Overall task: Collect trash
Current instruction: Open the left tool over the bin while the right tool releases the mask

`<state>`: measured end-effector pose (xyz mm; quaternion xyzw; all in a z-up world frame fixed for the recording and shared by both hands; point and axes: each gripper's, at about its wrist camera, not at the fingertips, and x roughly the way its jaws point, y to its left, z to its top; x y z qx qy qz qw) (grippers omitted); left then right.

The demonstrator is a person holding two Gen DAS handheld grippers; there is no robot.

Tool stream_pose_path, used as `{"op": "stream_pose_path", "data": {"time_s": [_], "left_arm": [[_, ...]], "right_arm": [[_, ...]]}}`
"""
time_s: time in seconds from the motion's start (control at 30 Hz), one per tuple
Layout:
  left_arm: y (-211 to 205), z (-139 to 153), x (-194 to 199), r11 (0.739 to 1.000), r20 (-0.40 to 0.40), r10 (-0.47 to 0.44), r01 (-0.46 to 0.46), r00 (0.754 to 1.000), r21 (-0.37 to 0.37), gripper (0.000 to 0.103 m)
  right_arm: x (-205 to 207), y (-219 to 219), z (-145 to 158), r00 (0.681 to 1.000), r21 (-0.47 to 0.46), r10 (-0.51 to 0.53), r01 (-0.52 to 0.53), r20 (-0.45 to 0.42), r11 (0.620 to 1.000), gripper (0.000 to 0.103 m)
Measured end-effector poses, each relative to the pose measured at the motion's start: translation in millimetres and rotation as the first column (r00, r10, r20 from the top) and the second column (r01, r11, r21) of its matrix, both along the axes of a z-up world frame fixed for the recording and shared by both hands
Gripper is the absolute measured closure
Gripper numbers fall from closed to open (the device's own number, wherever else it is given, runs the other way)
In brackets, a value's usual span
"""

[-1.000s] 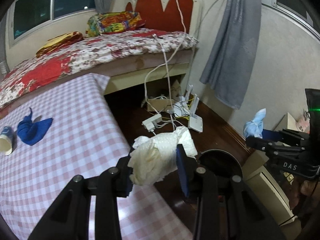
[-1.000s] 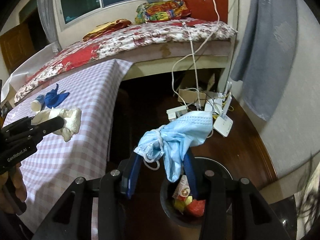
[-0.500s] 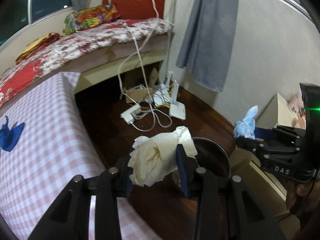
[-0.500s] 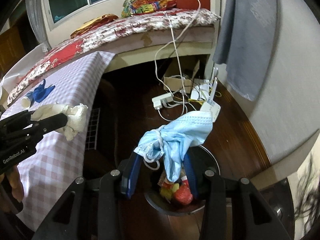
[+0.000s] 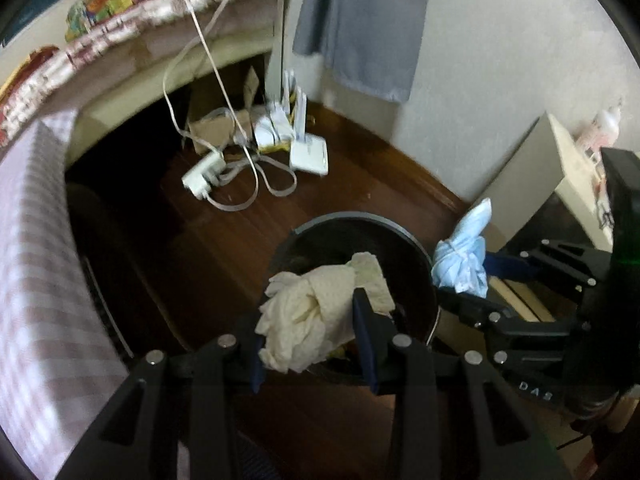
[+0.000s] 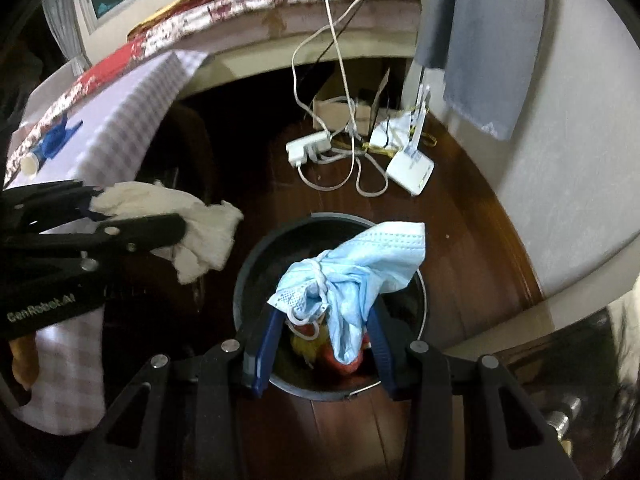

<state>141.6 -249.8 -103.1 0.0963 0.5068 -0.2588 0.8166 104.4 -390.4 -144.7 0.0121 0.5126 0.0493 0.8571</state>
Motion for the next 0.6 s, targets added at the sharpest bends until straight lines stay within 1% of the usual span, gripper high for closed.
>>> {"op": "stream_pose_path", "data": {"time_s": [0.13,0.23,0.27,0.3,0.33,0.37,0.4,0.43,0.47,0.5,0.53,0.6], "left_arm": [[-11,-27,7,1.000,-0.099,-0.002,0.002,0.995,0.000,0.065],[-16,-49,13,1.000,-0.184,0.010,-0.010,0.983,0.005,0.063],[-17,-55,15,1.000,-0.203,0.015,-0.015,0.979,0.001,0.062],[-19,-60,17,1.000,-0.217,0.016,-0.016,0.976,0.000,0.053],[-21,-67,19,1.000,-0.244,0.021,-0.020,0.970,0.004,0.033],[-21,-70,20,0.999,-0.248,0.036,-0.033,0.968,0.014,0.027],[-18,-70,20,0.998,-0.227,0.061,-0.057,0.972,0.024,0.025],[-16,-67,19,0.997,-0.209,0.078,-0.071,0.975,0.039,0.025],[-12,-64,19,0.996,-0.197,0.089,-0.081,0.976,0.047,0.025],[-7,-59,17,0.994,-0.185,0.103,-0.095,0.977,0.049,0.022],[-3,-57,16,0.993,-0.175,0.114,-0.106,0.978,0.054,0.016],[6,-44,11,0.991,-0.130,0.128,-0.120,0.983,0.062,0.011]], "right_arm": [[7,-2,-23,0.999,-0.004,0.027,-0.027,-0.044,1.000,0.059],[12,4,-42,0.995,-0.018,0.066,-0.067,-0.073,0.998,0.058],[15,4,-49,0.993,-0.019,0.080,-0.082,-0.089,0.996,0.056],[17,5,-57,0.990,-0.020,0.095,-0.098,-0.103,0.995,0.054],[21,7,-68,0.985,-0.026,0.121,-0.125,-0.120,0.992,0.051],[24,8,-79,0.983,-0.061,0.124,-0.133,-0.134,0.989,0.037],[26,7,-88,0.983,-0.098,0.113,-0.128,-0.142,0.987,0.025],[27,4,-95,0.983,-0.120,0.099,-0.118,-0.155,0.986,0.024],[28,-2,-103,0.981,-0.116,0.075,-0.097,-0.182,0.989,0.024],[28,-7,-104,0.980,-0.104,0.057,-0.077,-0.190,0.992,0.024],[25,-13,-102,0.981,-0.095,0.031,-0.050,-0.192,0.994,0.024],[19,-21,-89,0.984,-0.070,-0.006,-0.007,-0.177,0.998,0.023]]}}
